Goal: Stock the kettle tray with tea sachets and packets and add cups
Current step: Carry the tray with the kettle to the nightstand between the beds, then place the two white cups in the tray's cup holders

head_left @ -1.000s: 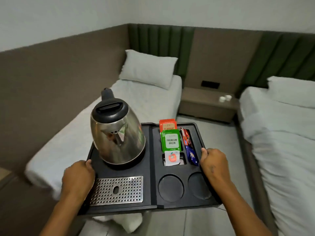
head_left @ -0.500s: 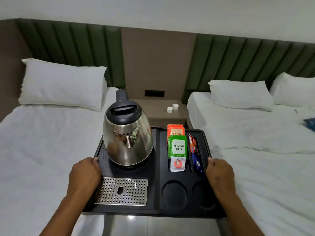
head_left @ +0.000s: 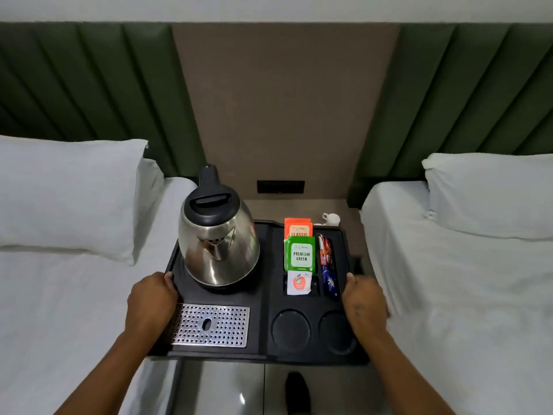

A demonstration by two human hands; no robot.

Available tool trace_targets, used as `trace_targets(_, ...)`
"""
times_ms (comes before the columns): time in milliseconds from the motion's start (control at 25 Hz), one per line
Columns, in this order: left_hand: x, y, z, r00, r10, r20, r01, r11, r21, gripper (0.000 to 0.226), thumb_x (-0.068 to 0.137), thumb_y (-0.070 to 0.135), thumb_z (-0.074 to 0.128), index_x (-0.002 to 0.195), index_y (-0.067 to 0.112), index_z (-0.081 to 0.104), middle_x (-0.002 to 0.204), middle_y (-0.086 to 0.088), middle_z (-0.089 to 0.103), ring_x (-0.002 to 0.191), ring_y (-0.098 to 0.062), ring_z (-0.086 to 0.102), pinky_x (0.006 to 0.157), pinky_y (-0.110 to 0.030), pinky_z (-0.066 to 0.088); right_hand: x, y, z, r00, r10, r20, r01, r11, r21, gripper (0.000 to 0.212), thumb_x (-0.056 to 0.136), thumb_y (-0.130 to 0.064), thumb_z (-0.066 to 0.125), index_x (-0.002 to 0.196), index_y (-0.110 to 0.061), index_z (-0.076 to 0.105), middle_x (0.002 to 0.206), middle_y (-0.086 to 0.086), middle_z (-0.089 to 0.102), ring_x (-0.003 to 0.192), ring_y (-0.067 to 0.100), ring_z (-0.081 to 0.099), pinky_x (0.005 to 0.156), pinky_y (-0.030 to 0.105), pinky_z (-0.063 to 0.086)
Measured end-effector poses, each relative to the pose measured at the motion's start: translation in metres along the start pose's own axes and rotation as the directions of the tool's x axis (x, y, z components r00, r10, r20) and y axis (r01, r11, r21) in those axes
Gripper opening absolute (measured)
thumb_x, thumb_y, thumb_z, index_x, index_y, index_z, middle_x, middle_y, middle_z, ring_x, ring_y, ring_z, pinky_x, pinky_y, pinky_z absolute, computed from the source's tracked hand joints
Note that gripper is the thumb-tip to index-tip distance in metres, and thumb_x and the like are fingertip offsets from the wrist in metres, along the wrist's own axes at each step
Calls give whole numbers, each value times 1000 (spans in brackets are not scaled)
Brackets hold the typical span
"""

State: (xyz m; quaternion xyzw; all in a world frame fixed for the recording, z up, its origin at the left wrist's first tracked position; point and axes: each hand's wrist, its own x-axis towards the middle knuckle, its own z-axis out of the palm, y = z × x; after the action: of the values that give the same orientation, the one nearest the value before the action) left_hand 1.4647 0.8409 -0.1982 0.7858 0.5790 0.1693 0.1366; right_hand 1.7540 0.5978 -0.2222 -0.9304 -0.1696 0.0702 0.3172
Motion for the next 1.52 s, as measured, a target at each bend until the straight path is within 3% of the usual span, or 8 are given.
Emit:
trace_targets(200,188,19,172,995,-28,98,19,996,92,39,99,20,46,64,9,58,71,-26,67,64,-42,60,60,-38,39,202,-14,157,989,78,126,-62,990,-127,44,100,-26,41,79,4,64,73,16,65,68,28,64,55,25,31)
trace_targets(360,305,-4,339,995,-6,102,-7,992,127,36,99,17,49,71,-1,63,74,-35,66,69,-50,63,63,-45,47,327,14,321,990,-64,122,89,975,-204,35,100,-18,41,84,4,64,85,22,66,71,28,59,61,28,34)
trace_targets(640,402,-50,522,998,38,52,-43,993,109,38,100,18,45,76,-6,61,75,-36,63,70,-51,60,66,-47,44,442,56,490,981,-149,122,186,900,-394,32,98,-14,41,89,5,65,95,27,66,86,41,64,66,37,43)
trace_targets(960,421,-44,547,999,13,39,-15,999,50,36,100,20,44,80,-5,62,78,-36,63,70,-50,57,63,-42,37,464,52,502,980,-73,183,128,942,-311,31,96,-19,49,84,6,64,89,30,67,85,45,64,65,38,43)
trace_targets(1120,378,-18,527,991,-128,-43,131,989,68,42,92,31,50,112,-5,52,114,-36,55,105,-51,51,89,-57,42,484,64,441,973,-171,153,208,938,-276,14,84,-16,55,85,-5,64,83,23,65,81,38,64,64,32,41)
trace_targets(1240,269,84,535,993,103,65,-94,987,-130,71,83,41,62,138,3,38,135,-28,46,124,-45,41,104,-56,31,522,103,380,978,-168,127,209,841,-499,55,72,-14,70,124,-14,55,121,23,57,106,43,57,84,46,50)
trace_targets(1360,223,223,583,755,549,359,-467,834,-294,86,74,44,75,143,9,35,143,-17,42,126,-36,40,102,-51,34,567,127,370,928,83,363,184,744,-643,102,65,-19,84,148,-22,25,144,23,33,129,46,35,104,54,38)
trace_targets(1520,257,321,650,614,561,556,-580,798,-164,79,74,40,76,139,12,39,141,-16,44,126,-36,44,99,-48,37,585,141,390,866,-14,499,278,843,-460,95,60,-20,89,141,-14,38,133,25,45,118,44,48,96,44,42)
